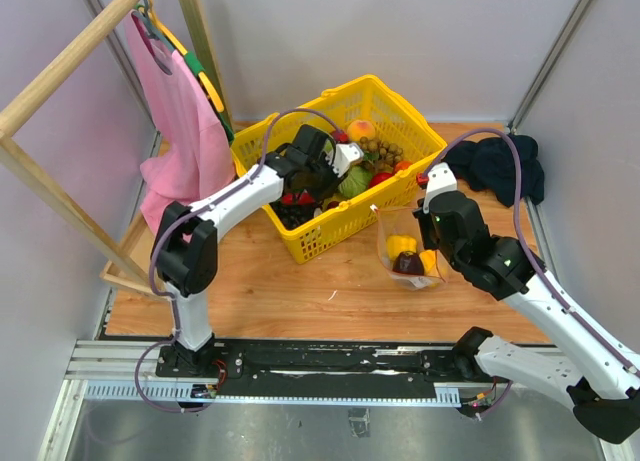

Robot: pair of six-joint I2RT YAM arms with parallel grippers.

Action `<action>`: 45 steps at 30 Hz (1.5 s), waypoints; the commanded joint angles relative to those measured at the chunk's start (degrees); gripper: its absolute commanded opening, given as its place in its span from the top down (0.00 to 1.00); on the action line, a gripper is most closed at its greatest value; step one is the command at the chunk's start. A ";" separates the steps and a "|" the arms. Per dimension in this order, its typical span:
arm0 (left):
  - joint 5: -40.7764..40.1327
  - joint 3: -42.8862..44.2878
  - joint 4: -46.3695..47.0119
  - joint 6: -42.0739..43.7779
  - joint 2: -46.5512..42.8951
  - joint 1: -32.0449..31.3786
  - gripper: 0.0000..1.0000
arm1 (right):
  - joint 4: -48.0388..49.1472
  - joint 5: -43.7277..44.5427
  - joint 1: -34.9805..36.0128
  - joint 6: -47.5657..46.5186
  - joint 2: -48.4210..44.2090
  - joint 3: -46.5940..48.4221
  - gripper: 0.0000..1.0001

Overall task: Place the food in the zip-top bag and seal the zipper
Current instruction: Pick up the fake vegetable from the bin, then place the fake vegetable in the zipper food storage bag.

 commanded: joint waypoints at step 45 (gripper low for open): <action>-22.37 -28.89 55.24 -61.32 -40.31 -18.29 1.00 | 5.06 -6.45 -0.68 7.82 -1.33 0.33 0.99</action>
